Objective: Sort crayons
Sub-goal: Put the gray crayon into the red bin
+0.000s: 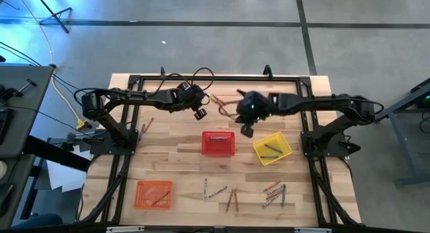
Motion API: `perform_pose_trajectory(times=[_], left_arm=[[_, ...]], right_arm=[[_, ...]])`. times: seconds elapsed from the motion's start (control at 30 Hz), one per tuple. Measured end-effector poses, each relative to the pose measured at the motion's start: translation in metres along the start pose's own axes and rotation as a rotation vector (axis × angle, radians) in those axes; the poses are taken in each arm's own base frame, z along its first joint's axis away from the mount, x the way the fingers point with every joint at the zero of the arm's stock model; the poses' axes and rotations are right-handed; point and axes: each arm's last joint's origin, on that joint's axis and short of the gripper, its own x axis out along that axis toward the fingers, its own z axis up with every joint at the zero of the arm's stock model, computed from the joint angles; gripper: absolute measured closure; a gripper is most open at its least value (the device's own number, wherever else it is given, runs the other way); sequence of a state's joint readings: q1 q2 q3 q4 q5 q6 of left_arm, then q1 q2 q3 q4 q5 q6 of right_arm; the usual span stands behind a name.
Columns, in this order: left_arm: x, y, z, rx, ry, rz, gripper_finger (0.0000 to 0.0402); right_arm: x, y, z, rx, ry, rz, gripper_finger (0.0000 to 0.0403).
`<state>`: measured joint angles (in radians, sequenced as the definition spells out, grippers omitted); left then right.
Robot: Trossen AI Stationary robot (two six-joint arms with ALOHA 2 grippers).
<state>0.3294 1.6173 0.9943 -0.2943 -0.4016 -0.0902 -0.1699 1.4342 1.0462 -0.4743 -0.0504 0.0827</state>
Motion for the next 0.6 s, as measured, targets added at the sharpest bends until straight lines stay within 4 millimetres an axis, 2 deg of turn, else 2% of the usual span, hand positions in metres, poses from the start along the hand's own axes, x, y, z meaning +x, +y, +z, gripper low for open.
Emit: perform_pose_trajectory(times=[0.13,0.27,0.43,0.6], left_arm=[[0.0,0.0,0.0,-0.003,0.001,0.0,0.0318],[0.0,0.0,0.0,-0.003,0.001,-0.001,0.0318],[0.0,0.0,0.0,-0.004,-0.003,0.0,0.0318],[0.0,0.0,0.0,-0.004,-0.002,-0.001,0.0318]], right_arm=[[0.002,0.027,0.006,-0.025,-0.123,0.019,0.0402],[0.009,0.048,0.002,-0.03,-0.191,0.066,0.0402],[0.03,0.065,-0.01,-0.008,-0.216,0.075,0.0402],[0.058,0.072,-0.022,0.003,-0.199,0.051,0.0402]])
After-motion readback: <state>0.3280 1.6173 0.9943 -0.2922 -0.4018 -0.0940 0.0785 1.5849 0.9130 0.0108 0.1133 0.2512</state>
